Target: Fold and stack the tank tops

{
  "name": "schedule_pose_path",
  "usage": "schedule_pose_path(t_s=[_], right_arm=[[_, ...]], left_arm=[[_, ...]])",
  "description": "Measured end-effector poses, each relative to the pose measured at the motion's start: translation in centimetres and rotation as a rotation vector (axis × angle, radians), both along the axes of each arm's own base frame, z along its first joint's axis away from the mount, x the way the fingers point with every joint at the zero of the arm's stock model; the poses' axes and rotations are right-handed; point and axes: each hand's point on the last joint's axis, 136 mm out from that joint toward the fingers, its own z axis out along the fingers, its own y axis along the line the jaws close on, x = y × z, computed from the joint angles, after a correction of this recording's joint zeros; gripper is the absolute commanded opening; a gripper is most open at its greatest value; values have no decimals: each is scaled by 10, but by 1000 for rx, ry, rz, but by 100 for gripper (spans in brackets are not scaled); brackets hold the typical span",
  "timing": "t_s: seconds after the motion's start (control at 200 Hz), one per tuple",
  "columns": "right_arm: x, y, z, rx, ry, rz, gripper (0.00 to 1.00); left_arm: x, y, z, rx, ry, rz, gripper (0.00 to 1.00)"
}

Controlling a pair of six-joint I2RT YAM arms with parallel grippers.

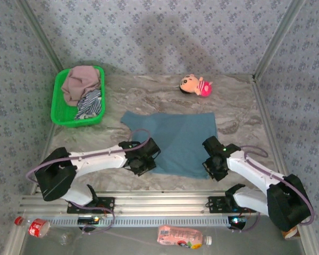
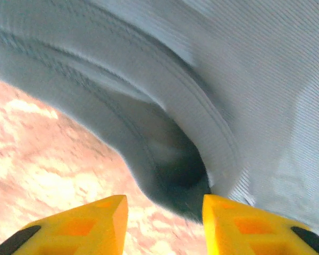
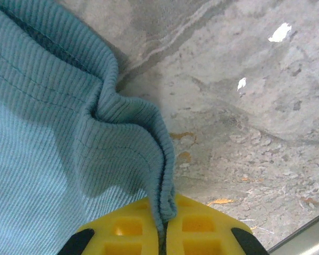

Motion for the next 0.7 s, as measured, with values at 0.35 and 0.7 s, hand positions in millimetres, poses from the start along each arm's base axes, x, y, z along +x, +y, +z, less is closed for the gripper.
schedule_pose_path(t_s=[0.35, 0.7], right_arm=[[-3, 0, -3, 4, 11, 0, 7], [-5, 0, -4, 10, 14, 1, 4]], left_arm=[[-4, -4, -1, -6, 11, 34, 53], [13, -10, -15, -22, -16, 69, 23]])
